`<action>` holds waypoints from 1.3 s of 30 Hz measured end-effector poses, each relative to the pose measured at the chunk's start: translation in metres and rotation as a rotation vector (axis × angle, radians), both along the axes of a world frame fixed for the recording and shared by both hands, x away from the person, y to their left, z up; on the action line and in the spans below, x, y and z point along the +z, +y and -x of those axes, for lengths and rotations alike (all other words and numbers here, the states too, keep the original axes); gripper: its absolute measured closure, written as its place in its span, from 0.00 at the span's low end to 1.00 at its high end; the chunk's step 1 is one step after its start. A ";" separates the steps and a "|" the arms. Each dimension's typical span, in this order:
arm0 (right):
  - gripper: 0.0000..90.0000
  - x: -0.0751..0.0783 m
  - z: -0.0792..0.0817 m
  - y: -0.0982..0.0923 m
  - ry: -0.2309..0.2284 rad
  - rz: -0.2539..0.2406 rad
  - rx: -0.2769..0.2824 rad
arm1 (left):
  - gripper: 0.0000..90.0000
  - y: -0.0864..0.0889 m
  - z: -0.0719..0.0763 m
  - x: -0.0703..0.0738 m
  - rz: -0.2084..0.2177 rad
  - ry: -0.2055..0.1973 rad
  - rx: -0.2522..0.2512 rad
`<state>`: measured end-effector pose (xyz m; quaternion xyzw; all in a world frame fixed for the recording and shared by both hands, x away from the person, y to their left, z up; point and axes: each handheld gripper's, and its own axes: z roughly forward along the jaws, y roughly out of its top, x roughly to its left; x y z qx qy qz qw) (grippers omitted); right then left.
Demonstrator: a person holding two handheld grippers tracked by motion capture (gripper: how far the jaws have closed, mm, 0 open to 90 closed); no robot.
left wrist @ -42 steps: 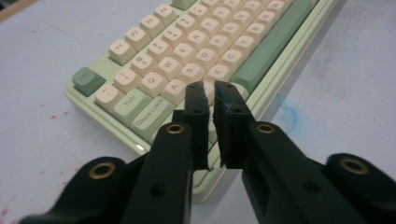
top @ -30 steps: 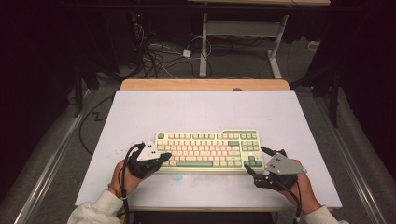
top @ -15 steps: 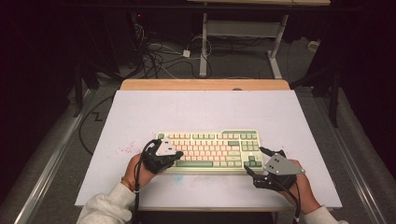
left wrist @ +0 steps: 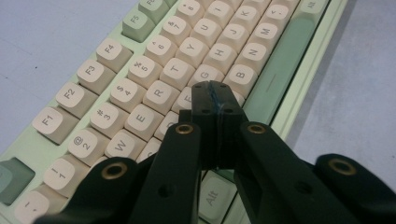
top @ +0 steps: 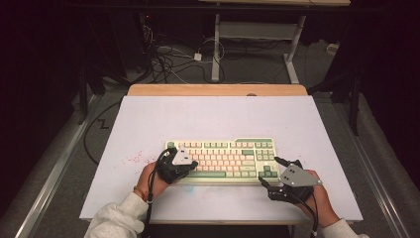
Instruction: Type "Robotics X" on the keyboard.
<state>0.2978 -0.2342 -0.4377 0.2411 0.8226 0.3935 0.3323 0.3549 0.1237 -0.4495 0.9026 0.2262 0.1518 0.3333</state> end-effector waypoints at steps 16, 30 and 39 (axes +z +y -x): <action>0.26 -0.001 0.000 0.001 0.004 0.011 0.007 | 0.98 -0.002 0.000 -0.002 -0.011 -0.001 -0.001; 0.26 -0.002 0.001 0.002 0.002 0.034 0.020 | 0.98 -0.002 0.002 -0.003 -0.011 -0.020 0.012; 0.26 -0.001 0.002 0.002 -0.003 0.036 0.021 | 0.98 -0.001 0.004 0.002 -0.006 -0.036 0.008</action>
